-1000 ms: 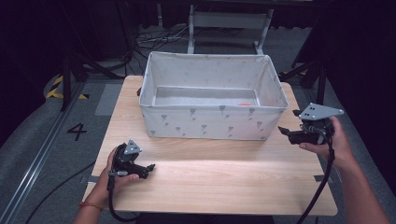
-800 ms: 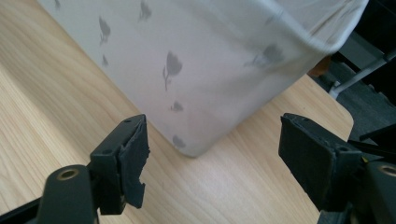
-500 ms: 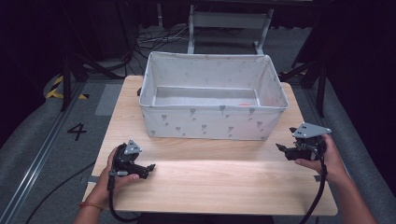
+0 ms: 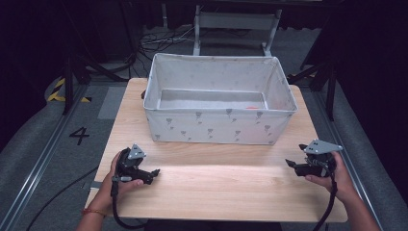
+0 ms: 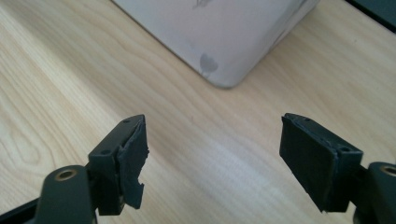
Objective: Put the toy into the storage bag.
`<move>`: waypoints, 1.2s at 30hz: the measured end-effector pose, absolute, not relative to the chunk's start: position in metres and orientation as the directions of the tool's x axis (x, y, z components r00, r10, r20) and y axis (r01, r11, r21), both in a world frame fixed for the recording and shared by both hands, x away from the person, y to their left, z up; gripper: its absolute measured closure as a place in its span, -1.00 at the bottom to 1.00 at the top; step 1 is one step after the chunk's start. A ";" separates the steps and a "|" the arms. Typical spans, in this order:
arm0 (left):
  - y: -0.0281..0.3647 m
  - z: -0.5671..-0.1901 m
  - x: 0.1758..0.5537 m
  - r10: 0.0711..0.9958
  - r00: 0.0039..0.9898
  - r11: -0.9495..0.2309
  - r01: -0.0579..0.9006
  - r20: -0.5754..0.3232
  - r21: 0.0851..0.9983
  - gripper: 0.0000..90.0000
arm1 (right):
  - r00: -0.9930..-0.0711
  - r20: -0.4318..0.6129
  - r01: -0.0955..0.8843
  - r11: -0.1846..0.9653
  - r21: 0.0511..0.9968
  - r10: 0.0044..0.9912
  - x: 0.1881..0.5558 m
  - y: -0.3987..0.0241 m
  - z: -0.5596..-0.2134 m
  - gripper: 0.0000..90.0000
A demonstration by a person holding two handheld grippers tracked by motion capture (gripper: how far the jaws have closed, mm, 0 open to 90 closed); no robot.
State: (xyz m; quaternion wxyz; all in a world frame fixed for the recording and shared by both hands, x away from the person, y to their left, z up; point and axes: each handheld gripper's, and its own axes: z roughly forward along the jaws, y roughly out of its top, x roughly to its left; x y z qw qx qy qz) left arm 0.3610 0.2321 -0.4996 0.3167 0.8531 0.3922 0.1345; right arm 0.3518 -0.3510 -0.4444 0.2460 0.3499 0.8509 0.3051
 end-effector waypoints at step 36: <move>0.232 -0.500 0.358 0.768 0.640 -0.477 0.596 -0.023 0.646 -0.99 | -0.523 0.021 0.598 0.349 0.722 0.852 0.324 -0.391 -0.505 -0.70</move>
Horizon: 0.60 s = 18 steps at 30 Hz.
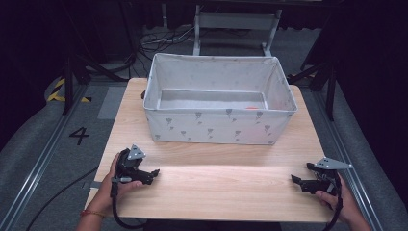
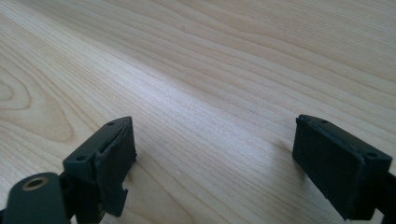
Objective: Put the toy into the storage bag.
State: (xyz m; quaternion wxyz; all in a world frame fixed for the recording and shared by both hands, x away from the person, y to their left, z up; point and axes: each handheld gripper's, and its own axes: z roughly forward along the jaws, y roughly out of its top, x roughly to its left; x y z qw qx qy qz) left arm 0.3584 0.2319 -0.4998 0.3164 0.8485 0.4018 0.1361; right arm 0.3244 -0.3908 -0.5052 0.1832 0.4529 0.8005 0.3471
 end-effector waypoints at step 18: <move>0.232 -0.500 0.359 0.769 0.639 -0.476 0.596 -0.024 0.647 -1.00 | -0.526 0.021 0.597 0.351 0.721 0.850 0.325 -0.391 -0.505 -0.70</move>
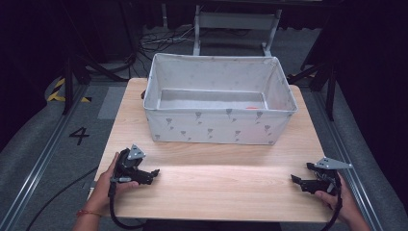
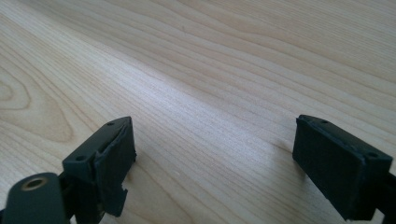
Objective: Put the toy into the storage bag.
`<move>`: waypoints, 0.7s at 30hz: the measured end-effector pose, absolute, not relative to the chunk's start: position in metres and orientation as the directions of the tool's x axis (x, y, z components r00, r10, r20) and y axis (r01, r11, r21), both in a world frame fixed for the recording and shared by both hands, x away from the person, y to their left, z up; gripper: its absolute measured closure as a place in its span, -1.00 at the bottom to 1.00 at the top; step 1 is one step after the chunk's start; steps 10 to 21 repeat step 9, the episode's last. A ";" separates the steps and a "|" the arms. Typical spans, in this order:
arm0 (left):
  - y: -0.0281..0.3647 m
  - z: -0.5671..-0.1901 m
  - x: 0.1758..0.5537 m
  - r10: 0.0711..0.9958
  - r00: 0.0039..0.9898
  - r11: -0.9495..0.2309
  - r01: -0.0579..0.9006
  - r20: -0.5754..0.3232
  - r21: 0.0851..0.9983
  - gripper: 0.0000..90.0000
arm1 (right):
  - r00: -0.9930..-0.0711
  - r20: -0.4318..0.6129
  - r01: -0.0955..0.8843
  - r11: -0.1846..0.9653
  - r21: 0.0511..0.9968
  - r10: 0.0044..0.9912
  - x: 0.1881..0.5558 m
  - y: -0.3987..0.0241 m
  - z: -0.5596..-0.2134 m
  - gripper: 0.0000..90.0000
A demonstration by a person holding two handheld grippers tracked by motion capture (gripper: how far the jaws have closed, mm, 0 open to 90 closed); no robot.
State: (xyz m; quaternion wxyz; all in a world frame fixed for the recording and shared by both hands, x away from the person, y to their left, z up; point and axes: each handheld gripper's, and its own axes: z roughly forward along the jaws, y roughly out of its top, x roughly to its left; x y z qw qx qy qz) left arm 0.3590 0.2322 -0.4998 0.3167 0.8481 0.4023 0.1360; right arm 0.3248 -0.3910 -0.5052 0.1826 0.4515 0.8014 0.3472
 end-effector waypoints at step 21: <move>0.231 -0.500 0.355 0.799 0.601 -0.450 0.617 -0.017 0.646 -1.00 | -0.525 0.021 0.597 0.351 0.721 0.851 0.325 -0.391 -0.505 -0.71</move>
